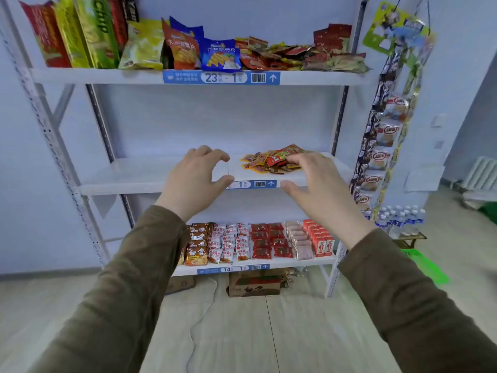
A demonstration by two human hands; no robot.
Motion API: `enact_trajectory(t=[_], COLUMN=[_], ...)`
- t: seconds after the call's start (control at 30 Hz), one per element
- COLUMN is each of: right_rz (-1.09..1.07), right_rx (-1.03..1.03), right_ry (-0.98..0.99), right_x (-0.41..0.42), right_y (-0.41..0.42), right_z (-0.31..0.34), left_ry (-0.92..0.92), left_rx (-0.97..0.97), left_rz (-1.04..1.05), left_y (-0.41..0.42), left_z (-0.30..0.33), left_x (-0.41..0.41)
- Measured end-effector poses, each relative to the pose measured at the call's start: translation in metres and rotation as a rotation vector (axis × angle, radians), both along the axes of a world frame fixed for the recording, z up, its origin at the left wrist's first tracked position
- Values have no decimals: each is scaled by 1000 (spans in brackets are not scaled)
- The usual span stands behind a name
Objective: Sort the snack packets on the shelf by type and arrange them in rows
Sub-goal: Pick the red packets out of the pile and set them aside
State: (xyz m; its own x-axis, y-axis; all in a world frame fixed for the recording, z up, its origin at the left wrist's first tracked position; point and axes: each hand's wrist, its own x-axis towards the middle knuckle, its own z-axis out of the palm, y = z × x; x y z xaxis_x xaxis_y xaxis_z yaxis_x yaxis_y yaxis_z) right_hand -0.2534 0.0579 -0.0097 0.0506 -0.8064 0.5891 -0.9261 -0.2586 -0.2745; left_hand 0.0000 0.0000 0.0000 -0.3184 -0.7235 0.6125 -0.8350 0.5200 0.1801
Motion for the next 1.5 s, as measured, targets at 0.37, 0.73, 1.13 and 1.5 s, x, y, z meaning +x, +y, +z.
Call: enact_trajectory(t=[0.37, 0.73, 1.13, 1.5], right_rz=[-116, -109, -126, -196], right_rx=[227, 288, 338, 337], right_ry=[163, 167, 131, 94], right_x=[-22, -97, -133, -152], right_y=[-56, -164, -289, -397], right_z=[-60, -95, -111, -113], left_ry=[-115, -100, -96, -104], left_rx=[280, 377, 414, 427], left_rz=[34, 50, 30, -53], left_y=[-66, -168, -290, -415], left_z=[-64, -99, -118, -127], left_x=[-23, -93, -124, -156])
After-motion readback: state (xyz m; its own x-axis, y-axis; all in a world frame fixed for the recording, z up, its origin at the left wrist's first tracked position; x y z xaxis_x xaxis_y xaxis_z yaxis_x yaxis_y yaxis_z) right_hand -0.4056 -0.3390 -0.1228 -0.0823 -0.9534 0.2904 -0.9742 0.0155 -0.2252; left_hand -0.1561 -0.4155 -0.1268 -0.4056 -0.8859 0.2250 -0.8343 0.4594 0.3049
